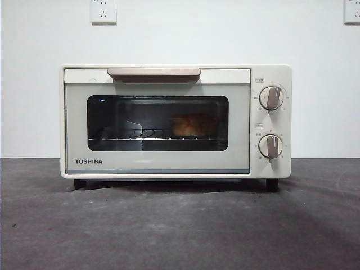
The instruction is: The left arm flap open the oven, the right arm pick bread and place it into oven, the left arm flap close the oven
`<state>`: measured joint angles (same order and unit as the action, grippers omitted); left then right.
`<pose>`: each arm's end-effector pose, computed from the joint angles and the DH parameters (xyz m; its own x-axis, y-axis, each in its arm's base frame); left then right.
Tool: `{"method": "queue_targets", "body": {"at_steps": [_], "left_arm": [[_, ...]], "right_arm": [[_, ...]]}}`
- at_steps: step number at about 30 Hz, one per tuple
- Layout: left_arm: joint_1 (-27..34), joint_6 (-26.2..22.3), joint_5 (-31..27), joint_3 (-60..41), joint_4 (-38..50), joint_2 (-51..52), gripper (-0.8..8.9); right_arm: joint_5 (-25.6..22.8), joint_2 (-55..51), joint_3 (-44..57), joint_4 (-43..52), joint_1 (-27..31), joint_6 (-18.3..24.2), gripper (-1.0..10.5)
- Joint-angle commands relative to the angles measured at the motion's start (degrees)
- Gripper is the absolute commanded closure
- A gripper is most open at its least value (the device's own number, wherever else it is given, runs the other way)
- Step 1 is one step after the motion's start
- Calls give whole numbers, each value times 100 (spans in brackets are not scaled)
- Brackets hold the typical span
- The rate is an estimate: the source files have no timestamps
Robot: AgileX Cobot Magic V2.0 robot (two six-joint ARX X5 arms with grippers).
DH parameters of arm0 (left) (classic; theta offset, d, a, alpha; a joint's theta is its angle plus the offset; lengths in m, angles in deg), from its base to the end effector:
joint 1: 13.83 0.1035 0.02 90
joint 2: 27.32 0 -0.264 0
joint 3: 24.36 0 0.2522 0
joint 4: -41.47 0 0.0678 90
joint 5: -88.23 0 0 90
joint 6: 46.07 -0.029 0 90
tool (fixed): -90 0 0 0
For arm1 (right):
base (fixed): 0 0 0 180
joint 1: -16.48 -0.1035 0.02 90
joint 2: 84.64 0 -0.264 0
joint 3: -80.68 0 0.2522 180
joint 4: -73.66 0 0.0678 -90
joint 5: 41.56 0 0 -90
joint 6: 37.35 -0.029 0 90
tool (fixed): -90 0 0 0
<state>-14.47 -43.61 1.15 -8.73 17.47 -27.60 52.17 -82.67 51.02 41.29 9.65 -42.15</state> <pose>0.0948 -0.0025 0.1570 0.9867 -0.0620 -0.1502 0.0550 0.9972 -0.0501 0.0751 0.0109 0.2219 0.9798 0.1829 -0.0814 -0.1756 0.9805 0.0887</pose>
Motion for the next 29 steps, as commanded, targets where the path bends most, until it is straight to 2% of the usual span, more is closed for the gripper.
{"method": "queue_targets", "body": {"at_steps": [1, 10, 14, 29], "left_arm": [[4, -48, -24, -118, -42, 9, 784], [4, -48, -24, -118, -42, 9, 784], [4, -46, -24, -118, -39, 9, 784], [4, -48, -24, -116, -44, 9, 784]], "right_arm": [[79, -168, 479, 251, 195, 280, 931], [81, -175, 1333, 463, 289, 560, 931], [79, -177, 1537, 914, 289, 616, 931], [76, -177, 1537, 966, 291, 634, 931]]}}
